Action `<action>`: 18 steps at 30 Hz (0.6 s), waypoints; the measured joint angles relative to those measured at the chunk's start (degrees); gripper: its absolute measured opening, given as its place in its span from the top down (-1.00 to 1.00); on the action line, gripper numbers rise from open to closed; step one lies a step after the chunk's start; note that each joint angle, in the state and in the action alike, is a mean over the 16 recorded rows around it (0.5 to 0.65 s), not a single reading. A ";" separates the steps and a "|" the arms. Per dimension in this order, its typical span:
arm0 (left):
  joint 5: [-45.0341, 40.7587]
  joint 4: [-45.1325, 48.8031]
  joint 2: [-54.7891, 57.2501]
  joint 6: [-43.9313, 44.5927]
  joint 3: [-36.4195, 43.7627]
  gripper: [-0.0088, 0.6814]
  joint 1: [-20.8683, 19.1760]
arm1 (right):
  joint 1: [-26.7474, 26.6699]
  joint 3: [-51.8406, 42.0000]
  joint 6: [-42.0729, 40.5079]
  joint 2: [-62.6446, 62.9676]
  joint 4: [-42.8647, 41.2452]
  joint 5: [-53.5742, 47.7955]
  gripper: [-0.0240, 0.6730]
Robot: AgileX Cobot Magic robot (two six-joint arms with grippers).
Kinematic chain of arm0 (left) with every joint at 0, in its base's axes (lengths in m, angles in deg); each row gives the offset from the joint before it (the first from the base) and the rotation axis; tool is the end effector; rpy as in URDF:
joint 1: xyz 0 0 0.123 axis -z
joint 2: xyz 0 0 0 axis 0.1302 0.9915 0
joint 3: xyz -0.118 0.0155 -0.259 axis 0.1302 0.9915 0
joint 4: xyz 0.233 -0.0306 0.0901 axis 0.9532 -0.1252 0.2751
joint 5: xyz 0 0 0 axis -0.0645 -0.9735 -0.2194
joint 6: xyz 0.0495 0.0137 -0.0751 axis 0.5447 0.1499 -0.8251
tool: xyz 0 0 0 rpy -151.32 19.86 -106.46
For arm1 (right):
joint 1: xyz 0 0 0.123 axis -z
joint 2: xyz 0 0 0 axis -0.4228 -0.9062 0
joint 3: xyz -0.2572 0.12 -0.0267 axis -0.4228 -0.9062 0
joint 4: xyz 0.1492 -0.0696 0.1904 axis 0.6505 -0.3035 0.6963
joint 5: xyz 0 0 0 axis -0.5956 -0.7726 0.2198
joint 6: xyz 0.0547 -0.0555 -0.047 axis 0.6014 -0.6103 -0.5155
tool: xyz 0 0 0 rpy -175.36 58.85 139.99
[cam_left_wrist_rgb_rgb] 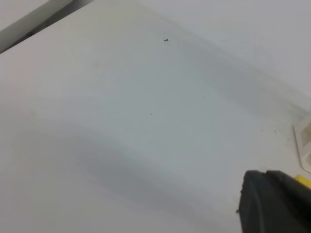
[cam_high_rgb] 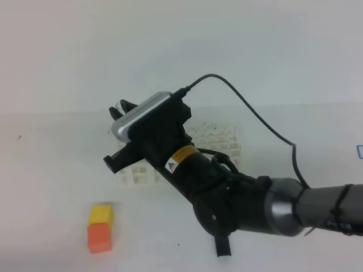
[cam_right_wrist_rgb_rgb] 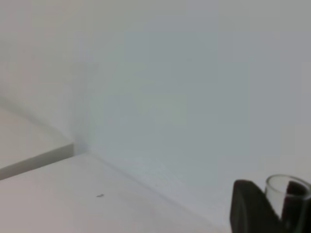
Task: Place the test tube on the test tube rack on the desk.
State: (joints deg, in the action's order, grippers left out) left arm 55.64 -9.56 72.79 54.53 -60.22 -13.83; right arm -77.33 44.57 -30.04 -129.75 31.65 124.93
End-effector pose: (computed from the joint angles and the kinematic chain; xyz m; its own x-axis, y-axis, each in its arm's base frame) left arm 0.0536 0.0079 0.1732 -0.2058 -0.3322 -0.9205 -0.2030 0.9346 -0.2920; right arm 0.2900 0.3493 0.2189 0.1586 -0.0335 -0.9868 -0.6556 0.7438 -0.1306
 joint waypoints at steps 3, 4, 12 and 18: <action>0.00 0.00 0.00 0.00 0.00 0.98 0.00 | 0.66 2.40 -0.93 -1.86 1.38 0.01 0.58; 0.00 0.00 0.00 0.00 0.00 0.98 0.00 | 0.88 3.01 -1.17 -2.34 1.61 -0.01 0.58; 0.00 0.00 -0.01 0.00 0.00 0.98 -0.01 | 2.10 5.49 -1.31 -5.03 1.29 -0.26 0.58; 0.00 0.00 -0.01 0.00 0.00 0.98 -0.01 | 2.28 5.81 0.04 -6.56 0.19 0.23 0.58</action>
State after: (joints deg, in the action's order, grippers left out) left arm 55.64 -9.56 72.78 54.53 -60.22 -13.84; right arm -75.05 50.38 -30.01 -136.30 31.84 125.16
